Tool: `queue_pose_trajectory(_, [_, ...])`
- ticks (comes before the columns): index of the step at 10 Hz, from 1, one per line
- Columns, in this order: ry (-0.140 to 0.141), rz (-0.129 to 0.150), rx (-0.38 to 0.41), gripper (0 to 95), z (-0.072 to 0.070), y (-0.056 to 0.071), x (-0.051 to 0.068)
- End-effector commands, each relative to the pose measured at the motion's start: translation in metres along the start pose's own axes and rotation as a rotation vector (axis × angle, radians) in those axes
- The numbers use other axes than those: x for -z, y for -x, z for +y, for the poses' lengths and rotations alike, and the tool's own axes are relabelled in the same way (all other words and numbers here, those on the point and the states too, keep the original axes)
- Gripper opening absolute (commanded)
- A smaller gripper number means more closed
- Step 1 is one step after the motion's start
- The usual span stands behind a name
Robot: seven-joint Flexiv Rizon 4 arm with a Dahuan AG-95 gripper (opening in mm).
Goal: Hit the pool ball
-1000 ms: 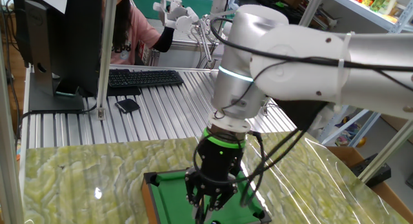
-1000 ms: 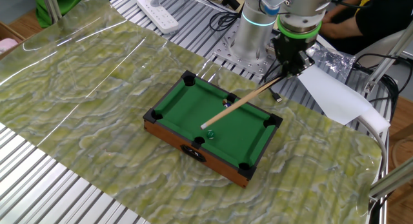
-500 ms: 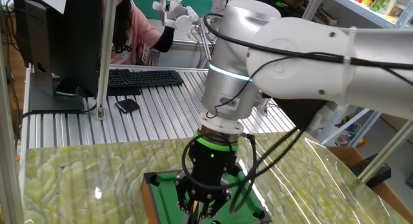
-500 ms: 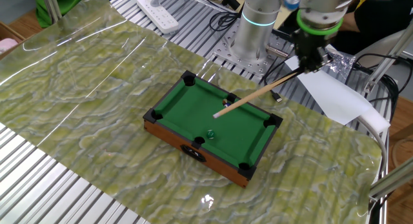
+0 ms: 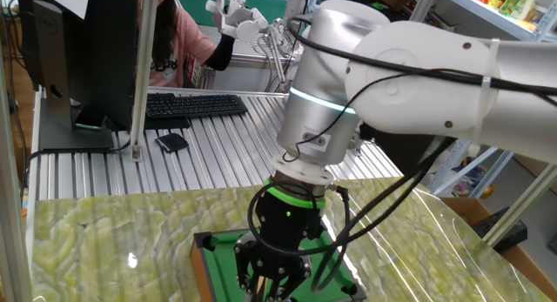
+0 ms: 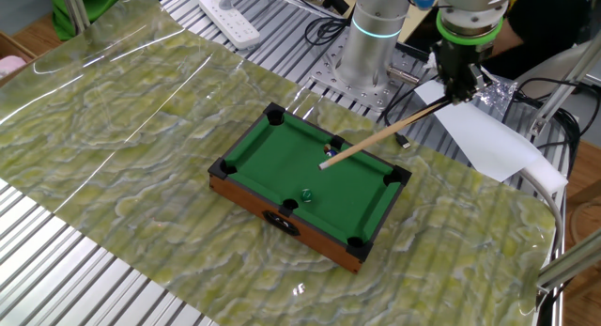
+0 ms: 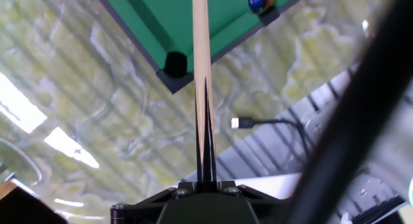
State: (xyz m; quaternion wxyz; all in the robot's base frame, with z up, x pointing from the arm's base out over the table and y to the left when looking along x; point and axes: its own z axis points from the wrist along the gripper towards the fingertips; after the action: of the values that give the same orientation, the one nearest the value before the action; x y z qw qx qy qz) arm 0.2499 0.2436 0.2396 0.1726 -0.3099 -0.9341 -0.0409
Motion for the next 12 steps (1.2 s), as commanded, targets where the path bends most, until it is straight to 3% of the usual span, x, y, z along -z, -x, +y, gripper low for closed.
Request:
queue_pose_trajectory(1, [0.000,0.004,-0.024,0.0,0.0014,-0.0007,-0.0039])
queue_pose_trajectory(6, [0.004,0.016,-0.066,0.0,0.0003,0.0059,-0.0022])
queue_pose_trajectory(12, [0.004,0.011,-0.099,0.0,0.0006,0.0072,-0.0071])
